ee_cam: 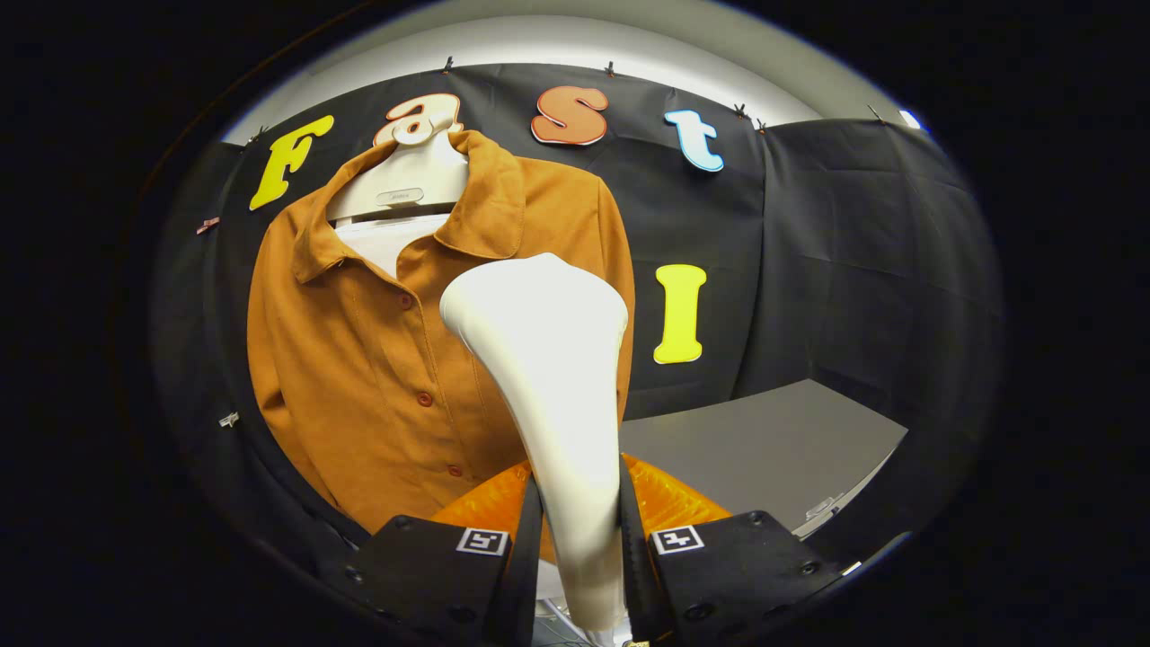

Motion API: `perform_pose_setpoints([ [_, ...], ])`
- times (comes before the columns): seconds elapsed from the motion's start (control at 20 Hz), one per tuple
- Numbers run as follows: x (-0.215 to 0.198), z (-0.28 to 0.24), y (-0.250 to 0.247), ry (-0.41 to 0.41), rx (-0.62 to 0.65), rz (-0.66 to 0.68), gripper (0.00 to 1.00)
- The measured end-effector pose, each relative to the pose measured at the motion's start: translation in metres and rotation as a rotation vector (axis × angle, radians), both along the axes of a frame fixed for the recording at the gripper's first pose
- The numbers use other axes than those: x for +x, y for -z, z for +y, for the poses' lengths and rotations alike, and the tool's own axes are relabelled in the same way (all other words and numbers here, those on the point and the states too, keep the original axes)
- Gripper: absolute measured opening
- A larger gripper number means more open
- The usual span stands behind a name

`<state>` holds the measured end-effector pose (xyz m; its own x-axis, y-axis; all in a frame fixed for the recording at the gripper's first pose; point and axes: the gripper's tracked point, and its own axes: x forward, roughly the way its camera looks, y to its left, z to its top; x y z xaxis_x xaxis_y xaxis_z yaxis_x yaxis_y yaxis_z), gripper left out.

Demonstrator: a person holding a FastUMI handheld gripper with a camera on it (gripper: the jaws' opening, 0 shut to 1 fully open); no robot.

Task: Iron the clothes twice with a garment steamer, once on the left side and once on the right side.

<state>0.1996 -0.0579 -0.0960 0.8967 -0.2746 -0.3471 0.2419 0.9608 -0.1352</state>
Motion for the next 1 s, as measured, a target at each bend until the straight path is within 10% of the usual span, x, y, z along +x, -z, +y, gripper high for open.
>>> perform_pose_setpoints([
  [1.0,0.050,0.005,0.071,-0.001,-0.025,0.201,0.44],
])
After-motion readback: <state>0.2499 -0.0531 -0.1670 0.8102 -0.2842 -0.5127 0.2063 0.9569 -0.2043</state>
